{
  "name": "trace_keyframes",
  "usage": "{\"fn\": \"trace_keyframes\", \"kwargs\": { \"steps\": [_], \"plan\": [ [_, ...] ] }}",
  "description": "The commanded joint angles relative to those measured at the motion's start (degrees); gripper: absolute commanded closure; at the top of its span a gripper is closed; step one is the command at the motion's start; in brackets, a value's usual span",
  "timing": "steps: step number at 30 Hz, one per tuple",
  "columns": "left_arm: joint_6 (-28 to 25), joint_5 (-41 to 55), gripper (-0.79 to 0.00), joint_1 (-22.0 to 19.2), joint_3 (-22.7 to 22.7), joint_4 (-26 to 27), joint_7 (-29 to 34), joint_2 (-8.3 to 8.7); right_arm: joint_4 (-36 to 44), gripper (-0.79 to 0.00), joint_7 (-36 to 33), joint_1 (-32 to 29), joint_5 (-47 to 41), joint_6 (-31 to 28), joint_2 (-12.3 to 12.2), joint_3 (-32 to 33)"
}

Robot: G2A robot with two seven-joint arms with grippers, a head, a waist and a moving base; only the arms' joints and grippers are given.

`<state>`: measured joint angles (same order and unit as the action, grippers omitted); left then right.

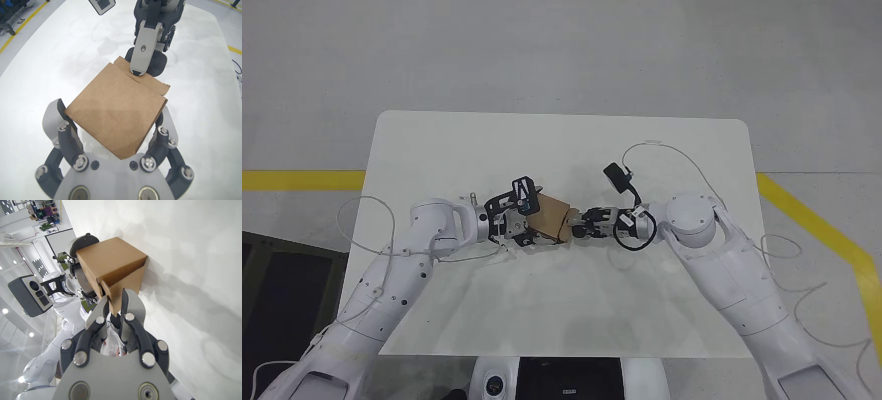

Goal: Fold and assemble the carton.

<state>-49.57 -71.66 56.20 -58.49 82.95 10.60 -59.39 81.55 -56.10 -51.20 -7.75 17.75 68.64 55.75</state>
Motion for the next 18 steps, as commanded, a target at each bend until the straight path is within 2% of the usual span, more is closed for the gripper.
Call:
{"fn": "trace_keyframes", "kwargs": {
  "steps": [1,11,18],
  "plan": [
    [0.0,0.0,-0.785,0.0,0.0,0.0,0.0,-0.01,-0.1,-0.105,0.2,0.3,0.0,-0.1,0.1,-0.4],
    [0.0,0.1,-0.785,0.1,-0.1,0.0,-0.1,-0.04,-0.9,-0.108,0.7,2.0,0.0,-0.4,0.8,-2.6],
    [-0.1,0.0,-0.785,0.1,-0.1,0.0,-0.2,-0.06,-0.1,-0.145,1.2,2.5,-0.8,-1.4,1.0,-2.7]
  ]
}}
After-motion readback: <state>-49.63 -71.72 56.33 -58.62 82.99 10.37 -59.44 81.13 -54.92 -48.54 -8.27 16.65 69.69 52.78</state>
